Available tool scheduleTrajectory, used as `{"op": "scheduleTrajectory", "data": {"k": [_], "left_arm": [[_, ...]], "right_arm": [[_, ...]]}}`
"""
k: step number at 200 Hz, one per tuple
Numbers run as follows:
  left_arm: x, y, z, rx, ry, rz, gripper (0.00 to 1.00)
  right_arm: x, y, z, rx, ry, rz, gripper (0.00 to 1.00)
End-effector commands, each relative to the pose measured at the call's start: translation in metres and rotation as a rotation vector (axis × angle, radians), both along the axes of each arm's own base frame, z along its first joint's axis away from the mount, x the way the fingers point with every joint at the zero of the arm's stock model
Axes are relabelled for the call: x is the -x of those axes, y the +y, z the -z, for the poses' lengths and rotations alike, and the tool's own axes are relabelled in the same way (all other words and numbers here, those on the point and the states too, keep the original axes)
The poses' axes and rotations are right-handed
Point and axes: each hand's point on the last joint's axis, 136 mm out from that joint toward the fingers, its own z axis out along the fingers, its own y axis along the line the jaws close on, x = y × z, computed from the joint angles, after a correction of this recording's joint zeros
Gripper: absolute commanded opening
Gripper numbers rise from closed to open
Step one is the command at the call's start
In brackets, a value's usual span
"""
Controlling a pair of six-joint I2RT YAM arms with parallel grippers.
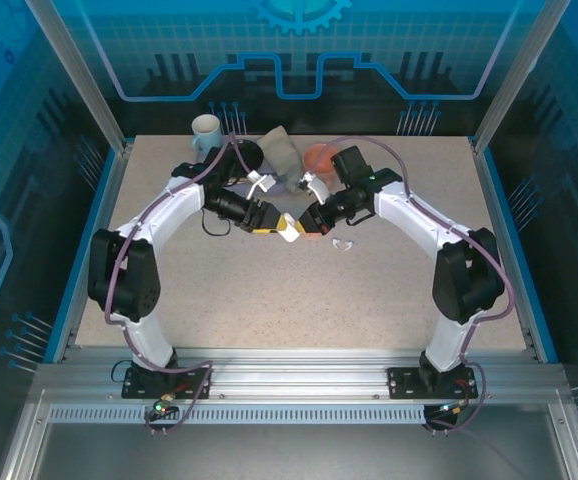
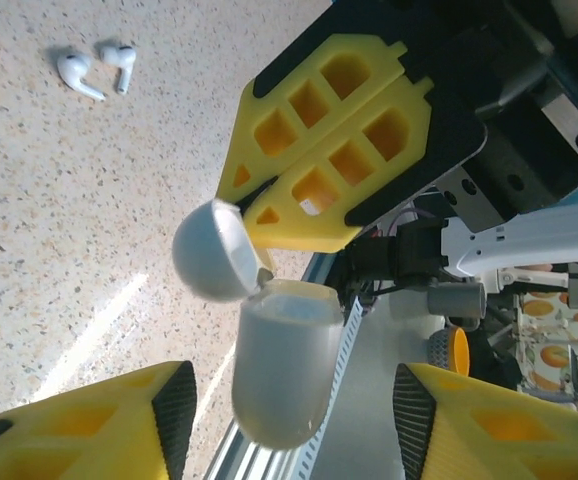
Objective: Insert the wireless bluetooth earbuds into the charging case
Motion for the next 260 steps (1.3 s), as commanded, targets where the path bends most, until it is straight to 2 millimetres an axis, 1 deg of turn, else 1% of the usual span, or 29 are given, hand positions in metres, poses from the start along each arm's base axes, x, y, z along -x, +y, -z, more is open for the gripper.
{"op": "scheduleTrajectory", "data": {"k": [1, 36, 91, 116, 153, 185, 227, 251, 260], "left_arm": [[0.010, -0.007, -0.005, 0.028, 0.021, 0.053, 0.55], [0.015, -0.011, 0.002, 0.018, 0.044, 0.079, 0.50], [0.020, -0.013, 0.010, 0.009, 0.071, 0.097, 0.46], [0.019, -0.014, 0.015, 0.006, 0.076, 0.098, 0.41], [0.015, -0.017, 0.019, 0.004, 0.081, 0.093, 0.41], [0.014, -0.018, 0.024, -0.002, 0.092, 0.094, 0.37], [0.014, -0.021, 0.027, 0.001, 0.094, 0.095, 0.29], [0.012, -0.021, 0.026, 0.005, 0.084, 0.091, 0.21], [0.011, -0.021, 0.025, 0.008, 0.075, 0.086, 0.17]], "right_arm": [[0.009, 0.005, 0.010, 0.059, 0.001, -0.056, 0.00], [0.010, 0.007, 0.015, 0.072, 0.003, -0.062, 0.00], [0.008, 0.005, 0.014, 0.083, -0.015, -0.063, 0.00], [0.008, 0.006, 0.012, 0.077, -0.018, -0.061, 0.00], [0.008, 0.007, 0.006, 0.063, -0.031, -0.058, 0.00], [0.007, 0.006, 0.004, 0.063, -0.038, -0.056, 0.00], [0.005, 0.008, 0.002, 0.055, -0.042, -0.051, 0.00], [0.004, 0.007, 0.000, 0.054, -0.052, -0.040, 0.00], [0.003, 0.006, -0.001, 0.059, -0.057, -0.028, 0.00]]}}
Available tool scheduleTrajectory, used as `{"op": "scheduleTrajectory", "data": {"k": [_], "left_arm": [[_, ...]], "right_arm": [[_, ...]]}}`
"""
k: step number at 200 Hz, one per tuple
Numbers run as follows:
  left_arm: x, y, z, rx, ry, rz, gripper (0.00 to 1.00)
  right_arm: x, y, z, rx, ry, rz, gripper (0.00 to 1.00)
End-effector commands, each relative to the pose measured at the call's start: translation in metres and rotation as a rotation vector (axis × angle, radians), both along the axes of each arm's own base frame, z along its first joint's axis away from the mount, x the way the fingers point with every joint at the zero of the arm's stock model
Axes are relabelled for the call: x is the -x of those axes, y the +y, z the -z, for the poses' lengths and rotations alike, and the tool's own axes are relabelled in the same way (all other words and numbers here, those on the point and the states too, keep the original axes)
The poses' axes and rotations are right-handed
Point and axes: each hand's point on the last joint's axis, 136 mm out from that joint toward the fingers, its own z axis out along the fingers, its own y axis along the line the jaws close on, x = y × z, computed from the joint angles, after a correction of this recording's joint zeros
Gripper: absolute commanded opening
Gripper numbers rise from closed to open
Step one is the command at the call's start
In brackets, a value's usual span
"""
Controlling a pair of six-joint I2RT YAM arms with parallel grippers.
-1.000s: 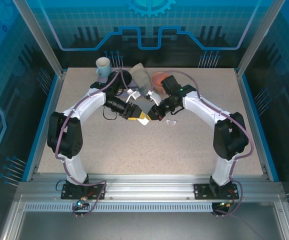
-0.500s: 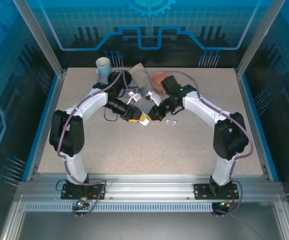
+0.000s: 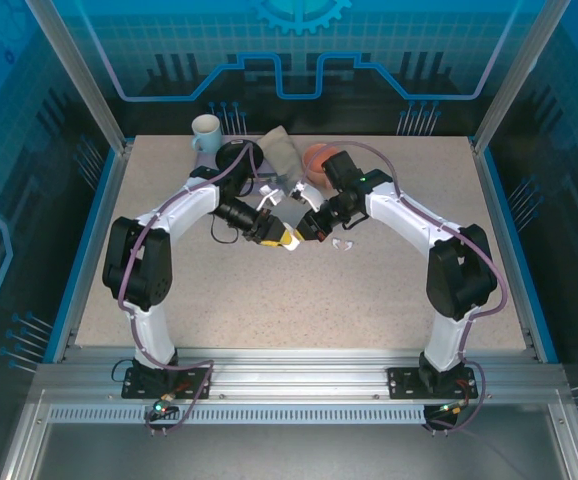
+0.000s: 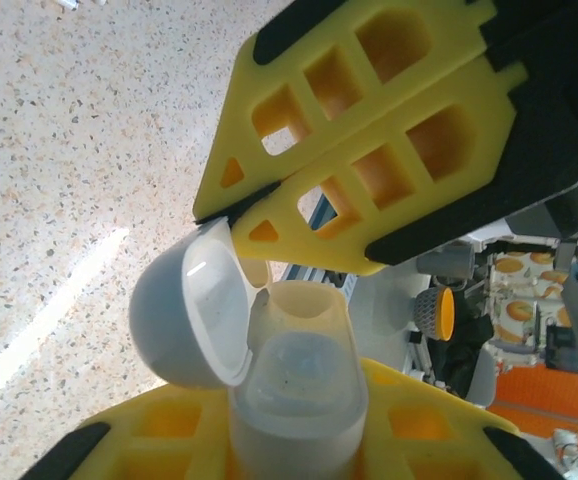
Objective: Insert the wireless bluetooth earbuds into the charging case
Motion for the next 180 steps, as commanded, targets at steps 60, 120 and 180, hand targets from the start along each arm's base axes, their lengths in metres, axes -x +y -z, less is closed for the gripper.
{"op": "scheduleTrajectory", "data": {"k": [60, 120, 180], "left_arm": [[-0.011, -0.005, -0.028, 0.042, -0.177, -0.044, 0.00], [-0.039, 0.009, -0.086, 0.002, -0.589, -0.307, 0.00], [-0.059, 0.033, -0.125, 0.019, -1.021, -0.695, 0.00]], "right_arm": [[-0.029, -0.057, -0.062, -0.045, -0.076, 0.328, 0.56], [-0.022, -0.123, -0.026, 0.060, 0.137, 0.850, 0.64], [-0.010, -0.106, 0.024, 0.210, 0.216, 1.003, 0.64]]}}
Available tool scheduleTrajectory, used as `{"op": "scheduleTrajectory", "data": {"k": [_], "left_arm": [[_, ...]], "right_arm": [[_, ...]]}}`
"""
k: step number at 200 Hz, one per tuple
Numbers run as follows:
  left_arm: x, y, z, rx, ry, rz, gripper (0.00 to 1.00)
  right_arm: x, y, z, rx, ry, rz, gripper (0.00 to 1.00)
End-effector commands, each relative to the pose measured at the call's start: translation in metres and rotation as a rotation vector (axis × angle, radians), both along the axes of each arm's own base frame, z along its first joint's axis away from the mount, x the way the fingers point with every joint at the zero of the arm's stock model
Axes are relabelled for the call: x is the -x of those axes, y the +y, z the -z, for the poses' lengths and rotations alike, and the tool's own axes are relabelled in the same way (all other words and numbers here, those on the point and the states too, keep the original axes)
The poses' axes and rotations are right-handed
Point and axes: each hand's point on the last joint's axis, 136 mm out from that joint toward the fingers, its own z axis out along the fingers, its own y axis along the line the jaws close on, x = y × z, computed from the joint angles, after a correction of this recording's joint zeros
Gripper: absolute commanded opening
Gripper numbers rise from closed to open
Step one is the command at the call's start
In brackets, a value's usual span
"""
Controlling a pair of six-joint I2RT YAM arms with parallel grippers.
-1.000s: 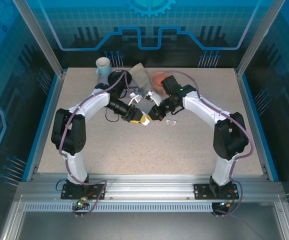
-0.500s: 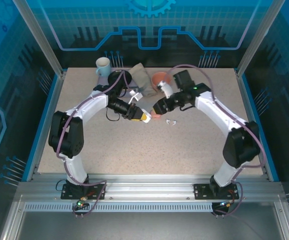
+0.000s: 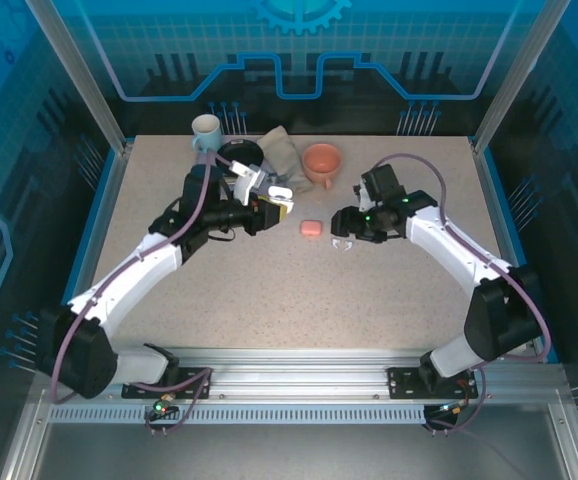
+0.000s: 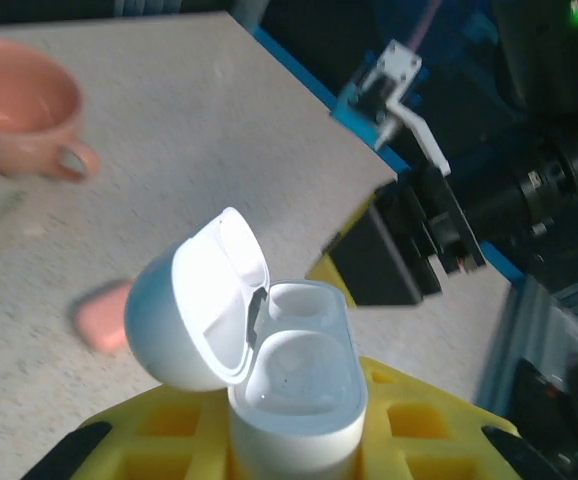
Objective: Insert the wireless bluetooth earbuds into the charging case
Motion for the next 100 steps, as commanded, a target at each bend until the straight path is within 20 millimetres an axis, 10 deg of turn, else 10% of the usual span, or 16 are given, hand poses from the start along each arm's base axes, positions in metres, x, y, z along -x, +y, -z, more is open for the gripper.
{"op": "scheduleTrajectory", "data": {"k": [1, 100], "left_arm": [[-0.030, 0.018, -0.031, 0.082, -0.232, -0.233, 0.00], [-0.021, 0.036, -0.028, 0.154, -0.456, -0.387, 0.00]], "right_arm": [[-0.005, 0.008, 0.015, 0.067, 0.028, 0.088, 0.64], [-0.038, 0.023, 0.082, 0.277, 0.132, 0.056, 0.63]]}}
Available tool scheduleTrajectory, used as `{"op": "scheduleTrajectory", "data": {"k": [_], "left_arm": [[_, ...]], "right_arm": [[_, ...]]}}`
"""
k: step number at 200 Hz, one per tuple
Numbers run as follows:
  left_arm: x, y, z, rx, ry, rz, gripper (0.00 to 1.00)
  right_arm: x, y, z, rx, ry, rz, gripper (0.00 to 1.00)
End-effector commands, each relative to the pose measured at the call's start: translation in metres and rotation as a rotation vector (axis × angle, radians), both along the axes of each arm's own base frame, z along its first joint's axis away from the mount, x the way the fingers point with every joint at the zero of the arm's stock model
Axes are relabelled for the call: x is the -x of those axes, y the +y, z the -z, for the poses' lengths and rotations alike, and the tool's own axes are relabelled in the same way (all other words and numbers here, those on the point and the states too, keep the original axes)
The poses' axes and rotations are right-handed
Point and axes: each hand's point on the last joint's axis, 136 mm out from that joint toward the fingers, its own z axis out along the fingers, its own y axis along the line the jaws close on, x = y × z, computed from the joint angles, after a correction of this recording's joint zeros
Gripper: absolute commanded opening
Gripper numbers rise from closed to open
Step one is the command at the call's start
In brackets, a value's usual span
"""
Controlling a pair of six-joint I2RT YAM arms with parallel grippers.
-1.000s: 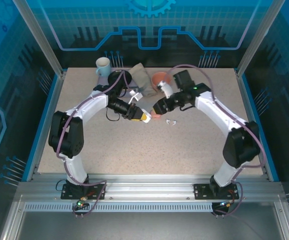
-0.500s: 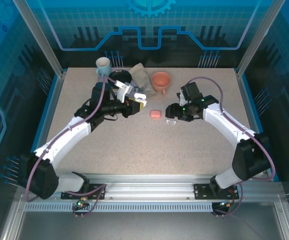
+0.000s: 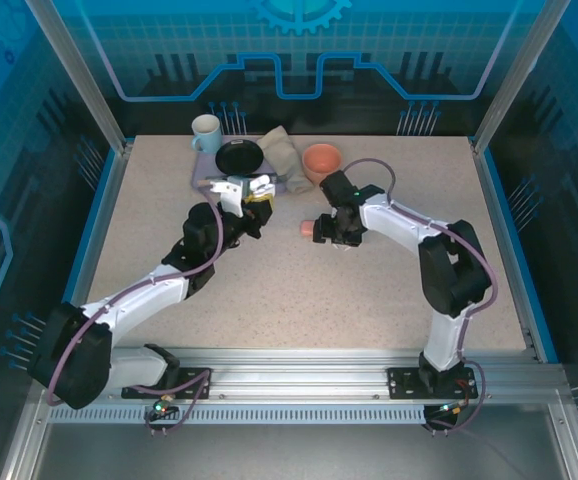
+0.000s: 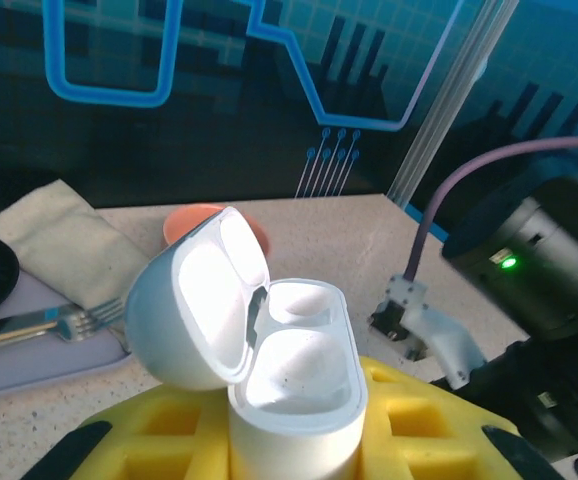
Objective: Insert the wireless bluetooth earbuds into the charging case
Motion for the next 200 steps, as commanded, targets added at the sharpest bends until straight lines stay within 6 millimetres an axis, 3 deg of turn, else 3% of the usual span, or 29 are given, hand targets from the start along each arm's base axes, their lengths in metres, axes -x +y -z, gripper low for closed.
{"op": "scheduleTrajectory", "data": {"k": [1, 92, 140, 200], "left_arm": [[0.012, 0.000, -0.036, 0.041, -0.175, 0.016, 0.00], [0.055, -0.017, -0.036, -0.025, -0.297, 0.218, 0.00], [0.065, -0.017, -0.041, -0.019, -0.310, 0.244, 0.00], [0.069, -0.019, -0.044, -0.021, -0.312, 0.268, 0.00]], "right_arm": [[-0.009, -0.002, 0.002, 0.048, 0.002, 0.023, 0.63], [-0.023, -0.005, 0.021, 0.129, 0.050, 0.080, 0.60], [-0.024, -0.013, 0.028, 0.173, 0.065, 0.085, 0.60], [-0.030, -0.007, 0.038, 0.164, 0.067, 0.041, 0.60]]}}
